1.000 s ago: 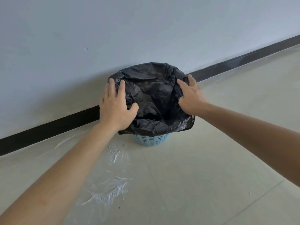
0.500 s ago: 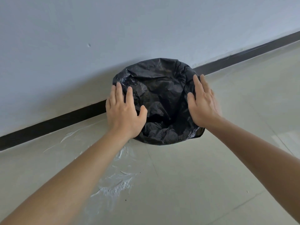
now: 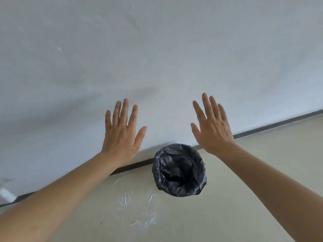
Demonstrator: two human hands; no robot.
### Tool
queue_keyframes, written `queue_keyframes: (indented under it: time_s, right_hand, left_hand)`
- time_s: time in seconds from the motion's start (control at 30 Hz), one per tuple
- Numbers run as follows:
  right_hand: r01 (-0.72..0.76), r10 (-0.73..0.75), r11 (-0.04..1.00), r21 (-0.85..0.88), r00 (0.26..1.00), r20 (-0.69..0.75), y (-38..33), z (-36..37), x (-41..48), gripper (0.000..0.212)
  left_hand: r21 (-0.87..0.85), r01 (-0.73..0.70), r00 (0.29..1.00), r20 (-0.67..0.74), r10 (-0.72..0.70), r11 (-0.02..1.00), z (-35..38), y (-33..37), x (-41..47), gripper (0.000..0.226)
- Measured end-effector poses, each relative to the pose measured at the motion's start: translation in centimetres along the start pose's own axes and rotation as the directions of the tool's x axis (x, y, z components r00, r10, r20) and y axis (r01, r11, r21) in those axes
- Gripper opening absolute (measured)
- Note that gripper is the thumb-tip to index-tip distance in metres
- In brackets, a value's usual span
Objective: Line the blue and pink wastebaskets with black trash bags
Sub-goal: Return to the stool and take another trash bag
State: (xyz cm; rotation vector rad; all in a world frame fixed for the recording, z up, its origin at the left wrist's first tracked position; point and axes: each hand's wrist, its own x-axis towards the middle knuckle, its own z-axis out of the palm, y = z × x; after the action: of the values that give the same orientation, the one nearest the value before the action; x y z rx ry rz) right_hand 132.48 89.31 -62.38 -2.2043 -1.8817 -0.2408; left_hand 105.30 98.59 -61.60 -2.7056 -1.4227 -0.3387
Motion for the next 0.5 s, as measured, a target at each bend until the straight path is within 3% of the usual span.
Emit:
queue_keyframes:
  time_s: [0.13, 0.23, 0.37, 0.5]
  right_hand:
    - [0.186, -0.18, 0.982, 0.015, 0.968, -0.177, -5.6, -18.5, 7.1, 0.068]
    - [0.284, -0.234, 0.95, 0.129, 0.923, -0.306, -12.3, -30.1, 10.8, 0.066]
    - [0.468, -0.371, 0.842, 0.269, 0.863, -0.342, -23.3, -39.2, 11.8, 0.066]
    - [0.677, -0.536, 0.66, 0.327, 0.729, -0.426, -36.3, -44.8, 8.5, 0.067]
  left_hand:
    - [0.064, 0.063, 0.984, -0.172, -0.051, 0.996, -21.3, -3.1, 0.6, 0.068]
    - [0.092, 0.237, 0.936, -0.288, -0.202, 0.967, -36.0, -5.6, -2.3, 0.066]
    - [0.157, 0.475, 0.841, -0.369, -0.395, 0.866, -48.0, -8.4, -11.8, 0.067]
    - [0.271, 0.631, 0.755, -0.429, -0.495, 0.727, -56.2, -11.0, -24.9, 0.068]
